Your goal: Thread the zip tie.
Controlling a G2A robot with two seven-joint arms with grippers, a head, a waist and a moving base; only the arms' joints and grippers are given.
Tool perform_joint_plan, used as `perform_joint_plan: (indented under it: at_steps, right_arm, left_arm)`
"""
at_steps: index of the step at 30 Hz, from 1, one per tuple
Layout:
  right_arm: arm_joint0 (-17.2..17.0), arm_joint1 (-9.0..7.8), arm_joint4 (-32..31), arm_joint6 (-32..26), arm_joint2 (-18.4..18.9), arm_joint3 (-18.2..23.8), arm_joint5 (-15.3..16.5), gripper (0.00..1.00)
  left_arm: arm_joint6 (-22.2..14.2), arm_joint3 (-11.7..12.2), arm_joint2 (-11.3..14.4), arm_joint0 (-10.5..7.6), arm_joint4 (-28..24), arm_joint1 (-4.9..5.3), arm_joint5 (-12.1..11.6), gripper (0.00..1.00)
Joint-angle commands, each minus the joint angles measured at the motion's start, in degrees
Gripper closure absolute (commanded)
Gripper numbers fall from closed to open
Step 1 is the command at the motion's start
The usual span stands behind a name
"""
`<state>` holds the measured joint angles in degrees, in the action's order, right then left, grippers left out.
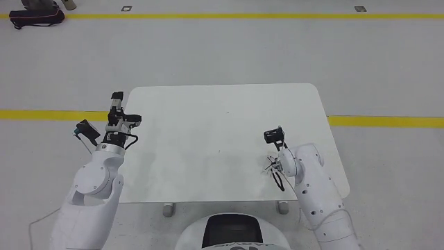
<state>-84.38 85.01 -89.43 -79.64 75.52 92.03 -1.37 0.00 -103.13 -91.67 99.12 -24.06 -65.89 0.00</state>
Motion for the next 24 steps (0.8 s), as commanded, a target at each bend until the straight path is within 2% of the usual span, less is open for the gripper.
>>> perform_joint_plan:
  at_steps: [1, 15, 20, 24]
  right_arm:
    - [0.2, -0.05, -0.3, 0.0, -0.1, -0.7, -0.3, 0.66]
    - [0.9, -0.27, 0.8, 0.0, -0.7, -3.1, -2.0, 0.74]
    - [0.7, -0.38, 0.1, 2.5, -1.1, -4.0, -2.7, 0.79]
    - [0.9, -0.42, 0.1, 4.3, -1.2, -5.4, -3.3, 0.78]
  left_arm:
    - [0.0, 0.0, 0.0, 0.00, 0.0, 0.00, 0.0, 0.00]
    - [0.0, 0.0, 0.0, 0.00, 0.0, 0.00, 0.0, 0.00]
    - [0.0, 0.0, 0.0, 0.00, 0.0, 0.00, 0.0, 0.00]
    - [0.0, 0.0, 0.0, 0.00, 0.0, 0.00, 0.0, 0.00]
